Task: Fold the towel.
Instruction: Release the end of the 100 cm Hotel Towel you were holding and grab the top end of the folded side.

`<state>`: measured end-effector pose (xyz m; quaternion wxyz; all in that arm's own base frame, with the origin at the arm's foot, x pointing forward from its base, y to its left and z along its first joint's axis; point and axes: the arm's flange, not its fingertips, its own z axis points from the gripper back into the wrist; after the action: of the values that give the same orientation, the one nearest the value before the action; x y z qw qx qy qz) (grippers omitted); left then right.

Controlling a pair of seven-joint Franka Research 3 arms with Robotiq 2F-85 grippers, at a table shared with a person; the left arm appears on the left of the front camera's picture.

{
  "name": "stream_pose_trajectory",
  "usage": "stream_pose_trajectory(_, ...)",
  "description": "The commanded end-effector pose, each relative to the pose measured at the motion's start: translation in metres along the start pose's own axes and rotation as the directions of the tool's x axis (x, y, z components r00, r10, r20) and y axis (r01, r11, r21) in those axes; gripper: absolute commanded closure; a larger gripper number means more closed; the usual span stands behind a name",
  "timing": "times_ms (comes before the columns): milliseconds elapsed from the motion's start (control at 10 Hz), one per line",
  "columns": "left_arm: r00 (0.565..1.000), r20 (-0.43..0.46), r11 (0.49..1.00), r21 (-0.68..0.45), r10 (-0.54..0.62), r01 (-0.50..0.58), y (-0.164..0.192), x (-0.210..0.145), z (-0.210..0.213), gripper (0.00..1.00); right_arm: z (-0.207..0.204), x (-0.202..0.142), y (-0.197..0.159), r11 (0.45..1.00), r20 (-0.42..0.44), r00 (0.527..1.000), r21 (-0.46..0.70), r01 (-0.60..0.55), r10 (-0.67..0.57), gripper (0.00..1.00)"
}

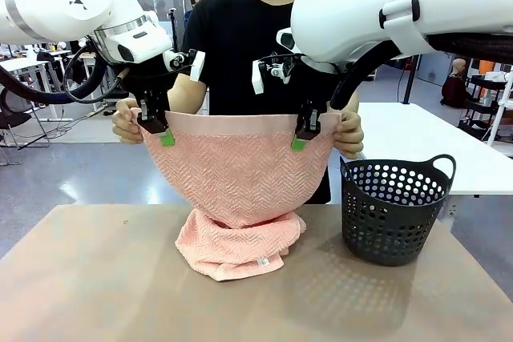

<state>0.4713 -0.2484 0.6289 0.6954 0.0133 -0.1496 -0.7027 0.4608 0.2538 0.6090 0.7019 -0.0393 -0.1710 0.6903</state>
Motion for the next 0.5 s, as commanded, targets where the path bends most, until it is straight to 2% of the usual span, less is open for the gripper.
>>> stream_pose_trajectory(0,1.0,-0.007,1.0,0.004,-0.005,0.005,0.0001,-0.0009,0.0003,1.0,0.0003,-0.0015,0.0003,1.0,-0.002,1.0,-0.001,-0.003,0.003,1.0)
stream_pose_trajectory(400,1.0,-0.007,1.0,0.004,-0.005,0.005,0.0001,-0.0009,0.0003,1.0,0.0003,-0.0015,0.0003,1.0,-0.002,1.0,-0.001,-0.003,0.003,1.0)
